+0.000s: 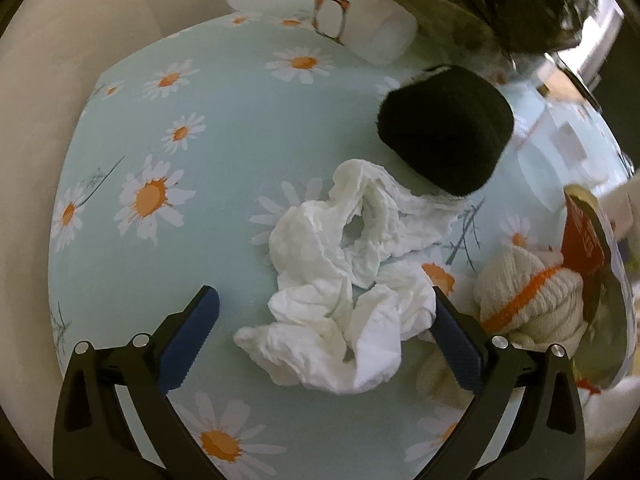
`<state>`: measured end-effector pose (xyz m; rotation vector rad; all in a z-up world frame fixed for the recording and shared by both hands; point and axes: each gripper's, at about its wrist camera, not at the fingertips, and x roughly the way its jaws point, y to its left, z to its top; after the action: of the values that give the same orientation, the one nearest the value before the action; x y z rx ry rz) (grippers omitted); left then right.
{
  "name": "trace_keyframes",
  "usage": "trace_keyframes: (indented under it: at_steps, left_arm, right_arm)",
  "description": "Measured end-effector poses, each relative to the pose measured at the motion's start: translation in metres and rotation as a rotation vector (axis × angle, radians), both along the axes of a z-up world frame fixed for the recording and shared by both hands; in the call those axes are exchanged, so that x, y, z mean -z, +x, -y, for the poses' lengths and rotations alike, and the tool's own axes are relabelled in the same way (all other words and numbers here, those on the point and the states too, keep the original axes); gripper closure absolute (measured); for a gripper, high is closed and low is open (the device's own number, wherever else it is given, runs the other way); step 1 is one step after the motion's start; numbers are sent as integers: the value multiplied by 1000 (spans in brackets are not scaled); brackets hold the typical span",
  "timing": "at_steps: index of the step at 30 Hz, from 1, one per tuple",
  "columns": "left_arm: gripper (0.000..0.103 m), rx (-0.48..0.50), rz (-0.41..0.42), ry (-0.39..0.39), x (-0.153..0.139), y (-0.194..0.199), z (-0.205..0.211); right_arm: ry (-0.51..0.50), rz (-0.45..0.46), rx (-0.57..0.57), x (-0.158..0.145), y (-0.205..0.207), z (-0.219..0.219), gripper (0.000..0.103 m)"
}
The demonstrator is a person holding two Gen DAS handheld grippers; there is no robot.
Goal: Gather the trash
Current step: 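Grasp the white tissues with the left tool while the right tool grasps the white paper cup, then carry tissues and paper cup over the bin and release both inside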
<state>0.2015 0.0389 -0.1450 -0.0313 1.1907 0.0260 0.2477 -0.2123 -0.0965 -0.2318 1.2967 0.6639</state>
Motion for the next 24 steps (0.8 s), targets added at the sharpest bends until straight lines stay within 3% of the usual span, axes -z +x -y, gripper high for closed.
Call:
trace_keyframes:
  at_steps: [2, 5, 6, 7, 15, 24]
  left_arm:
    - [9, 3, 6, 0, -2, -4, 3]
    - [35, 38, 20, -10, -9, -10, 8]
    - [49, 38, 21, -15, -12, -11, 9]
    - [53, 30, 18, -23, -14, -11, 9]
    - [61, -10, 25, -23, -21, -12, 9]
    - [62, 11, 27, 13, -43, -12, 3]
  right_arm:
    - [-16, 9, -12, -1, -2, -1, 37]
    - [-12, 10, 12, -1, -4, 3, 37]
    - [-9, 7, 21, -1, -4, 4, 37]
    - [-2, 7, 40, -3, -4, 8, 37]
    - [12, 16, 134, -15, -7, 36, 37]
    - [53, 71, 211, -36, -4, 59, 37]
